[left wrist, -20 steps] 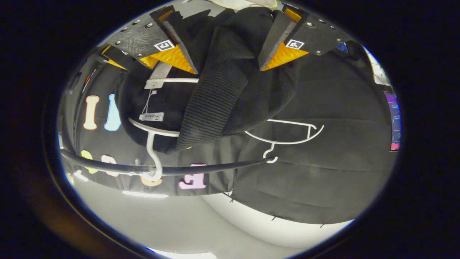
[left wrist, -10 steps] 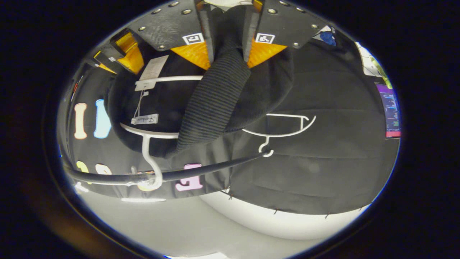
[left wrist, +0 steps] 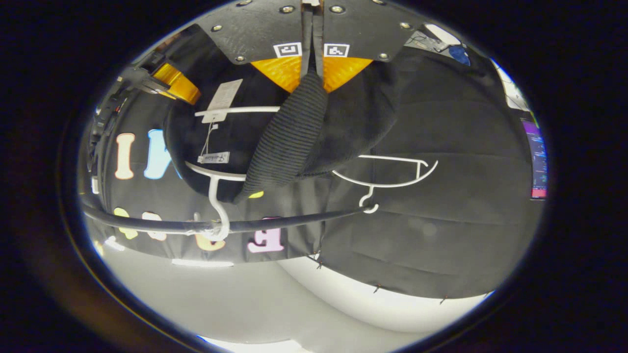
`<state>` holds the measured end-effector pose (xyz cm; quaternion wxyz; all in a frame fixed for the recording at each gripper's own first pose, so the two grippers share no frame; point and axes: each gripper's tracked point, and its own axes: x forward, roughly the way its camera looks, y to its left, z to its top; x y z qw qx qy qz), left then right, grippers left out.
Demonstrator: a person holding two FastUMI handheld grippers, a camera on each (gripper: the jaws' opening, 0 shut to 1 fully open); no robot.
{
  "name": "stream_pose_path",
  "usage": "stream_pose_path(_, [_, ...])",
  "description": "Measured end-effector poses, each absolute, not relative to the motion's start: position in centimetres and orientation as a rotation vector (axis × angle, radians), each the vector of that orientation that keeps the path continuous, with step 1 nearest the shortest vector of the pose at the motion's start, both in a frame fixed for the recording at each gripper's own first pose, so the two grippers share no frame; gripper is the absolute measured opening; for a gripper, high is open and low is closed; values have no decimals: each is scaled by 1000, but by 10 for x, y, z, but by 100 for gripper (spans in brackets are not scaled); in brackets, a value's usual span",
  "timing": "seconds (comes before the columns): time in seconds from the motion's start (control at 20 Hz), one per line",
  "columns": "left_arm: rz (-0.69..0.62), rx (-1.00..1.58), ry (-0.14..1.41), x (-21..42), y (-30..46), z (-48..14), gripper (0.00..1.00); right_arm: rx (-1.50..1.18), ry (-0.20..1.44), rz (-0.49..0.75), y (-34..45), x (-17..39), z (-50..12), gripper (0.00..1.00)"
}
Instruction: Grasp the clothes on the hanger with both hands and then place them into the laundry hamper below.
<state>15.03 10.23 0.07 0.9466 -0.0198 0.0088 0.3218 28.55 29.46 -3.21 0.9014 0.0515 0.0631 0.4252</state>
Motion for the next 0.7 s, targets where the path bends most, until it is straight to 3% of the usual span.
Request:
stream_pose_path(0.3, [526,-37,2,133,96,17,2,73,110,820,277,283,-26,5])
stream_pose_path(0.35, [497,-39,7,132,94,18,3,79,102,814,272,280,-23,0])
stream_pose_path(0.7, [383,0,21,126,97,24,1,61,79,688,257,281,-15,1])
